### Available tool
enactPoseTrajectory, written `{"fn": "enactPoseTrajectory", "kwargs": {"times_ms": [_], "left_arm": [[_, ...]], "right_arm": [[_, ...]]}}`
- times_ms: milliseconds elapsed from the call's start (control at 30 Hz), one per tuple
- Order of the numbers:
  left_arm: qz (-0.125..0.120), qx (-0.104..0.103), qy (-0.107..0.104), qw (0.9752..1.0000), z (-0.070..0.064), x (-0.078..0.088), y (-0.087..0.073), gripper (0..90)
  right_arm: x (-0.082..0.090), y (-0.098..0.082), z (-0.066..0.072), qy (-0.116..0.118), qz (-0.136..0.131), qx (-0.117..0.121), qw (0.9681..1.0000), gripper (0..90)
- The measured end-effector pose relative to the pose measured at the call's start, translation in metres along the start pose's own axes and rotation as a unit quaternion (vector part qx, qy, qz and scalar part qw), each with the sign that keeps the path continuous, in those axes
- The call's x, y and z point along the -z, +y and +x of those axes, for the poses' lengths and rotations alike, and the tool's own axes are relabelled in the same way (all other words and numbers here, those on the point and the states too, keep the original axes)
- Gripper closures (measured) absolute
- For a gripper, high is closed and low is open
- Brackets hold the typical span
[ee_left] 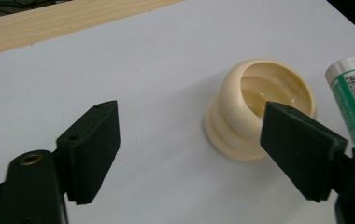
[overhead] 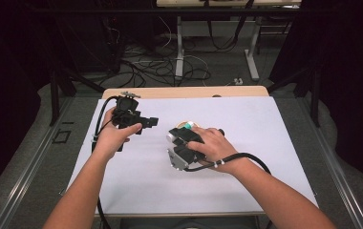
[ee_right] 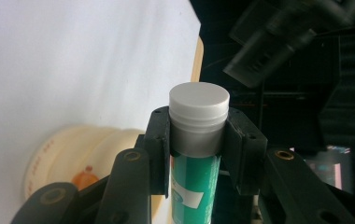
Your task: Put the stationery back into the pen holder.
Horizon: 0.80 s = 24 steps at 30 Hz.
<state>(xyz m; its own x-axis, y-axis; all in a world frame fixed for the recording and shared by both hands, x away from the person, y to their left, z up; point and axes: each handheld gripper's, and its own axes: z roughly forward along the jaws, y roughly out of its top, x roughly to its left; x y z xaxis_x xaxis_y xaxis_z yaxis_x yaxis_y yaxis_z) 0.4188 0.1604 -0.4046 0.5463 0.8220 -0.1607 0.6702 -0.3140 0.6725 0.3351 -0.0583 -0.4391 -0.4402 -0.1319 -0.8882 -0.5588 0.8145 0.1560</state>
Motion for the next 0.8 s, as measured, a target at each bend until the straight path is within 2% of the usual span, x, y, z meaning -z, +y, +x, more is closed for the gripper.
{"fn": "enactPoseTrajectory", "kwargs": {"times_ms": [33,167,267,400,467,567,667,800], "left_arm": [[-0.004,0.004,0.003,1.0,0.001,-0.001,-0.002,17.5],[-0.006,0.002,0.008,0.9999,0.005,0.0,-0.011,15.0],[-0.013,-0.001,0.003,0.9999,0.008,-0.001,-0.019,10.9],[-0.016,-0.008,0.007,0.9998,0.011,-0.005,-0.031,5.5],[-0.023,-0.014,0.014,0.9995,0.013,-0.007,-0.038,2.1],[-0.034,-0.018,0.01,0.9992,0.016,-0.008,-0.048,0.3],[-0.036,-0.022,0.004,0.9991,0.017,-0.009,-0.055,0.3],[-0.028,-0.03,0.008,0.9991,0.018,-0.014,-0.066,0.3]], "right_arm": [[0.0,-0.001,-0.003,0.009,-0.002,-0.014,0.9999,64.9],[-0.003,-0.005,-0.01,0.006,-0.012,-0.056,0.9983,64.9],[-0.006,-0.01,-0.017,0.017,-0.022,-0.101,0.9945,64.9],[-0.011,-0.017,-0.025,0.016,-0.036,-0.153,0.9874,64.9],[-0.012,-0.021,-0.027,0.022,-0.048,-0.192,0.98,64.9],[-0.017,-0.028,-0.028,0.029,-0.056,-0.237,0.9695,64.9],[-0.021,-0.035,-0.029,0.034,-0.062,-0.276,0.9584,64.9],[-0.025,-0.044,-0.03,0.038,-0.073,-0.327,0.9415,64.9]]}}
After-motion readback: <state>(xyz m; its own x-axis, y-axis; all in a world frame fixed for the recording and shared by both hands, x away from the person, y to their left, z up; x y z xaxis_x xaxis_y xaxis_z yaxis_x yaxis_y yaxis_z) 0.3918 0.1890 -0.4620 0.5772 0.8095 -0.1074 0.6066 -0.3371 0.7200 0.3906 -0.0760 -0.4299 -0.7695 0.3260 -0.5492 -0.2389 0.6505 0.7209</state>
